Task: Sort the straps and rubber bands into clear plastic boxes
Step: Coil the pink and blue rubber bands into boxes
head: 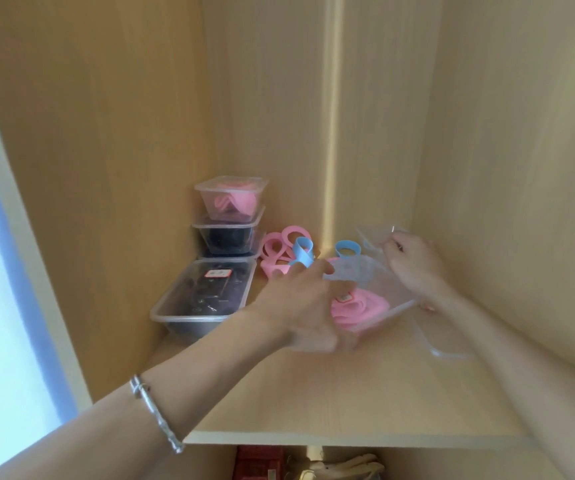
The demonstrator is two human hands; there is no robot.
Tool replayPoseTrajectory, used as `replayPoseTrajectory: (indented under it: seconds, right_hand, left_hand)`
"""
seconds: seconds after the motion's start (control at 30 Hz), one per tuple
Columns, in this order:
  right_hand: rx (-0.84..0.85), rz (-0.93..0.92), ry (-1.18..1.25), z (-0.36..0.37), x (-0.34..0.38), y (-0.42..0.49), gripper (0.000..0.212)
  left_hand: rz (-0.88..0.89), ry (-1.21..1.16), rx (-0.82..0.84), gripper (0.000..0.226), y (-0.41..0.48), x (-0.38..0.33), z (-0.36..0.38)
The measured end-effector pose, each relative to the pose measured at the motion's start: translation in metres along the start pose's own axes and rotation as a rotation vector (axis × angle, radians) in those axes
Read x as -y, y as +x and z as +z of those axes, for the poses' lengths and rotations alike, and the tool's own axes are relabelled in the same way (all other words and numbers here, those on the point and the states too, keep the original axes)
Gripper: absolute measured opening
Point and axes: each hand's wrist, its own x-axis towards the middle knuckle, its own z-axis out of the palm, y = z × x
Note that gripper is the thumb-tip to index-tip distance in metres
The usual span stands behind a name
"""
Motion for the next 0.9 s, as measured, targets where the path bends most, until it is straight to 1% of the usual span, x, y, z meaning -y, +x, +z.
replayPoseTrajectory:
  seconds: [0.07,0.1,0.13,0.2,0.27,0.33,0.37,0.43,0.47,0.5,0.53,0.6,0.63,0.7,0.8,0.9]
  right_hand:
    - [-0.127,0.084,0.238,-0.003,0.004,0.012,0.036]
    - [-0.193,0.133,0.376,-0.007,0.008,0.019,0.038]
    - [-0.249,0.161,0.47,-0.011,0.011,0.026,0.035]
    - [-0.273,0.168,0.52,-0.016,0.012,0.037,0.025]
    - [-0.205,0.128,0.509,-0.013,0.014,0.041,0.022]
    - [-0.125,0.076,0.43,-0.006,0.016,0.042,0.022]
    - [-0.083,0.051,0.365,-0.001,0.016,0.042,0.022]
    - [0.022,0.004,0.232,0.004,0.016,0.042,0.02]
    - [0.076,-0.019,0.161,0.006,0.015,0.043,0.021]
    - [0.119,-0.044,0.079,0.008,0.012,0.045,0.022]
    - [0.136,-0.076,-0.018,0.01,0.009,0.046,0.023]
    - [0.117,-0.116,-0.221,0.012,-0.003,0.054,0.026]
    - [0.113,-0.107,-0.297,0.012,-0.009,0.058,0.027]
    - [0.158,-0.062,-0.385,0.013,-0.025,0.066,0.028]
    - [0.285,0.043,-0.431,0.014,-0.043,0.071,0.043]
    - [0.339,0.041,-0.426,0.013,-0.045,0.078,0.047]
  left_hand:
    - [0.011,0.086,-0.126,0.072,0.006,0.004,-0.014]
    - [-0.021,0.073,-0.157,0.072,0.01,0.009,-0.026]
    - [-0.068,0.037,-0.184,0.072,0.015,0.016,-0.039]
    - [-0.167,0.004,-0.271,0.08,0.027,0.034,-0.07]
    - [-0.277,-0.023,-0.387,0.081,0.042,0.05,-0.1]
    - [-0.394,-0.058,-0.434,0.072,0.066,0.069,-0.12]
    - [-0.469,-0.066,-0.415,0.071,0.079,0.08,-0.126]
    - [-0.635,-0.051,-0.352,0.08,0.1,0.097,-0.131]
    - [-0.694,-0.029,-0.324,0.082,0.109,0.104,-0.13]
    - [-0.725,-0.015,-0.302,0.079,0.117,0.112,-0.127]
    - [-0.735,-0.002,-0.292,0.072,0.123,0.115,-0.124]
    - [-0.734,0.038,-0.312,0.057,0.133,0.125,-0.121]
    - [-0.731,0.062,-0.334,0.052,0.136,0.13,-0.121]
    - [-0.723,0.103,-0.376,0.046,0.136,0.137,-0.118]
    - [-0.702,0.15,-0.421,0.046,0.138,0.144,-0.112]
    - [-0.59,0.195,-0.509,0.055,0.139,0.138,-0.105]
